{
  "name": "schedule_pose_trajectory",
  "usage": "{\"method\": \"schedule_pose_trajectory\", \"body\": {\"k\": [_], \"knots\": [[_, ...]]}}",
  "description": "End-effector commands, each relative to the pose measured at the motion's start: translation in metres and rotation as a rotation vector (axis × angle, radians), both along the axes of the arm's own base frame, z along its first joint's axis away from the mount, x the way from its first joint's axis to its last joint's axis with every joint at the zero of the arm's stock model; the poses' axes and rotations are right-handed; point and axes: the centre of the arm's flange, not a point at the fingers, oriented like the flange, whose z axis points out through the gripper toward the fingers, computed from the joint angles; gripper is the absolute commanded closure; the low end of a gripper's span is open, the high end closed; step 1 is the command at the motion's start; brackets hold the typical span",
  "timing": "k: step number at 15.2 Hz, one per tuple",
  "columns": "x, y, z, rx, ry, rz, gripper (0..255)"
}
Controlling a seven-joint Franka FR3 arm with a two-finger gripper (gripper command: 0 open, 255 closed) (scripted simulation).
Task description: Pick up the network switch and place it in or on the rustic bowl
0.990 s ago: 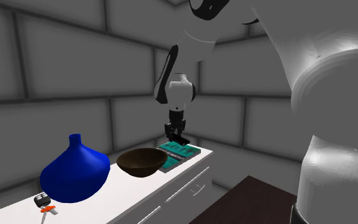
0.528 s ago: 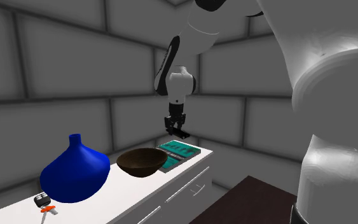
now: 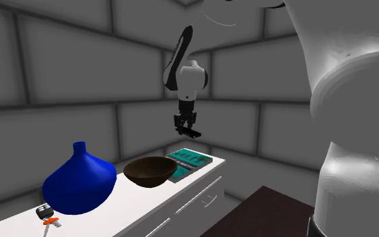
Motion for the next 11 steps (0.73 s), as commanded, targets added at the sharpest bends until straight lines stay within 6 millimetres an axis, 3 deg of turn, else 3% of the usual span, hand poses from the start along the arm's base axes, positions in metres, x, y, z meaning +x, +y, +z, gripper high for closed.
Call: {"method": "schedule_pose_trajectory", "body": {"k": [1, 8, 11], "knots": [[0.000, 0.000, 0.011, 0.000, 0.000, 0.000, 255], [0.000, 0.000, 0.046, 0.000, 0.000, 0.000, 255], [-0.016, 0.036, 0.048, 0.000, 0.000, 0.000, 255]]}}
